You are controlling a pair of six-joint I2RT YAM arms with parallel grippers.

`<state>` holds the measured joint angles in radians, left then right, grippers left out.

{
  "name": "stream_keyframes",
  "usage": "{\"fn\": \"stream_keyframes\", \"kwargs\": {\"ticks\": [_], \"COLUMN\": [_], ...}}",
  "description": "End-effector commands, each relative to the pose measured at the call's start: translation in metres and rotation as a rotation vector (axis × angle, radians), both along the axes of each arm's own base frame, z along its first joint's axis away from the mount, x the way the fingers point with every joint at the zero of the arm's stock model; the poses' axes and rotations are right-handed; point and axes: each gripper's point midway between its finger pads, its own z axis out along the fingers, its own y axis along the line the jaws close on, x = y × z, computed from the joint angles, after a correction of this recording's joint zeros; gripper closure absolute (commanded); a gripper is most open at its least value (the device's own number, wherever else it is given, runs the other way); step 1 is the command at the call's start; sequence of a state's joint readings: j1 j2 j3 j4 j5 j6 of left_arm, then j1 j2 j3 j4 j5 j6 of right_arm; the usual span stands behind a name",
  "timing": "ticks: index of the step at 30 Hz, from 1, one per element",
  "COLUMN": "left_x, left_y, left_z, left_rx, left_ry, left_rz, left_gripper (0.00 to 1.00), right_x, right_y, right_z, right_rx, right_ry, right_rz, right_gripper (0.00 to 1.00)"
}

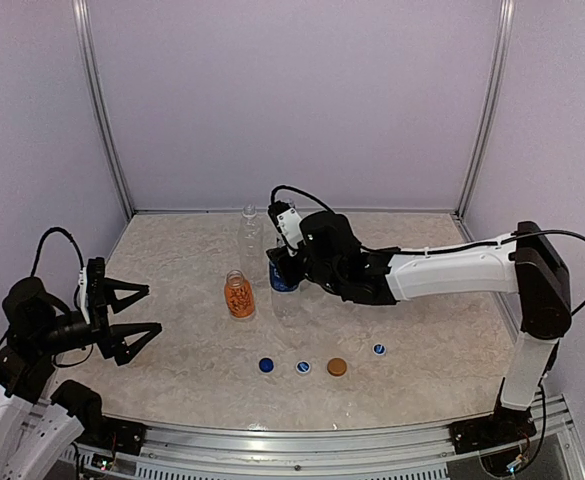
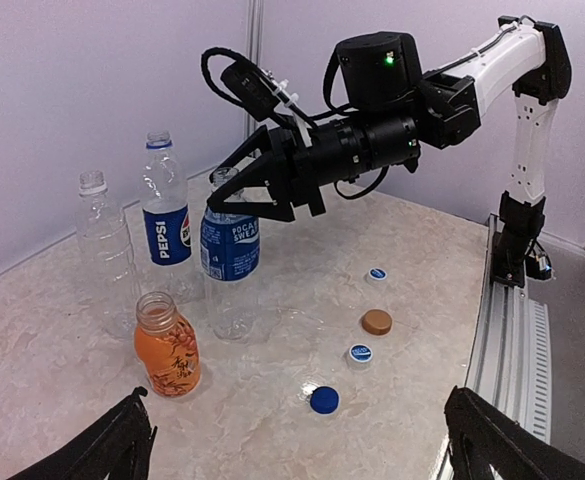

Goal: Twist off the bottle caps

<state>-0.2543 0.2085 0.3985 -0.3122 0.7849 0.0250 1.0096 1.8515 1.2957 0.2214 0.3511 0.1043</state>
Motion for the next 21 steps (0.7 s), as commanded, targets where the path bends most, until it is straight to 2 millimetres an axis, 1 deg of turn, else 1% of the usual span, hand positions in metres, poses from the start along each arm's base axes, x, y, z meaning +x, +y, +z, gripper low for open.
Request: {"fn": "stream_keyframes", "kwargs": {"ticks": [1,3,6,8,10,12,14,16,17,19,21], "left_x": [0.002,0.001,0.002,0.002,0.004,0.006,0.011,0.019,0.023,0.036,0.049], "left_y": [0.001,0.001,0.001,0.001,0.002,0.004,0.007,0.012,0.015,0.026,0.038], "left_z": [-0.001,-0.001,-0.002,-0.002,-0.002,-0.001,0.000,0.001,0.002,0.003,0.006], "left_rx": [-0.001,-0.001,0.000,0.000,0.000,0.000,0.000,0.000,0.001,0.005,0.011], "left_ry": [-0.010,-0.010,-0.008,-0.009,-0.007,-0.007,-0.010,-0.015,-0.020,-0.034,-0.055], "left_rz": [0.007,0.006,0.009,0.009,0.017,0.033,0.062,0.110,0.142,0.229,0.325], "left_gripper": [0.01,0.01,0.01,0.01,0.01,0.01,0.01,0.01,0.01,0.01,0.01], "right_x": [0.002,0.001,-0.001,-0.004,-0.007,-0.011,-0.013,-0.012,-0.007,0.000,0.008], "right_y": [-0.001,-0.004,-0.009,-0.012,-0.015,-0.020,-0.033,-0.055,-0.073,-0.112,-0.159], "right_z": [-0.007,0.001,0.015,0.029,0.042,0.060,0.078,0.089,0.093,0.094,0.084], "right_rx": [-0.032,-0.025,-0.023,-0.017,-0.013,0.001,0.018,0.018,0.016,0.015,0.025], "right_ry": [0.036,0.029,0.014,0.003,-0.001,-0.010,-0.021,-0.017,-0.019,0.010,0.069], "right_rz": [-0.005,-0.009,-0.012,-0.010,-0.002,0.002,-0.019,-0.076,-0.141,-0.259,-0.376], "right_gripper": [0.42,0.27,0.17,0.02,0.01,0.01,0.01,0.01,0.01,0.01,0.01]}}
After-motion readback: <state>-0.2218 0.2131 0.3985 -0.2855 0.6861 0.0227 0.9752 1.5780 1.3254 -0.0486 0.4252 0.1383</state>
